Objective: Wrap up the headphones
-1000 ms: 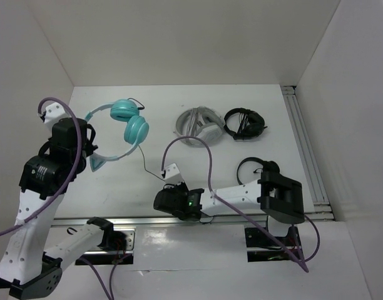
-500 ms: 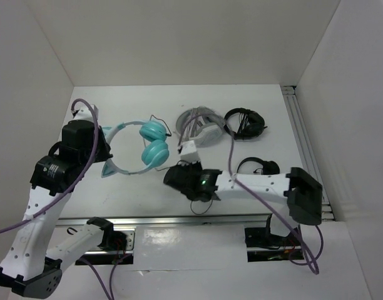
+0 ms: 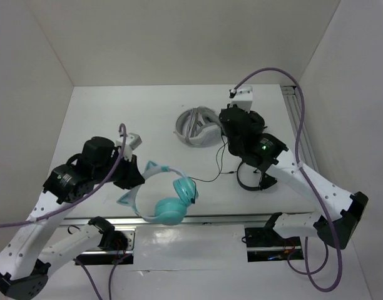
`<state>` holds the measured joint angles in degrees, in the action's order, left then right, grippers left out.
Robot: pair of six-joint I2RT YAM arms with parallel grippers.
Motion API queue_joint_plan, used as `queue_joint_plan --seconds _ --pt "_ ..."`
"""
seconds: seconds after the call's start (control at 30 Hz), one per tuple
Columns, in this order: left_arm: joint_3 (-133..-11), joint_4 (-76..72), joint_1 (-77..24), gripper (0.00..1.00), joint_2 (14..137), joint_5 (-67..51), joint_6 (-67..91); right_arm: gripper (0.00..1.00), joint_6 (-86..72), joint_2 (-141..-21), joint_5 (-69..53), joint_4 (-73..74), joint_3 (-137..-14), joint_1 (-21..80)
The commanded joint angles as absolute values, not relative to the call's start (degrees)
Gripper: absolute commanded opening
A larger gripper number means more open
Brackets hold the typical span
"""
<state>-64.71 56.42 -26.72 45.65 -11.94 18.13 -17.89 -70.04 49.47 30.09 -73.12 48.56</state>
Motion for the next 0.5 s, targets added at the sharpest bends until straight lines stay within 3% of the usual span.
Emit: queue_joint_plan --seconds 0.0,0.27,0.47 --pt "-62.8 51.9 -32.6 0.00 46.4 -22.4 17.4 0.00 -9.7 -70.7 44.0 26.6 -78.7 43.3" --pt "-62.6 50.3 -41.8 0.00 45.6 -31.4 16.2 0.00 -9.0 -73.8 34.7 21.8 -72.6 37.8" --pt "-61.3 48.6 -49.6 0.00 47.3 -36.1 15.6 0.00 -8.9 -78.3 30.8 21.2 -75.8 32.9"
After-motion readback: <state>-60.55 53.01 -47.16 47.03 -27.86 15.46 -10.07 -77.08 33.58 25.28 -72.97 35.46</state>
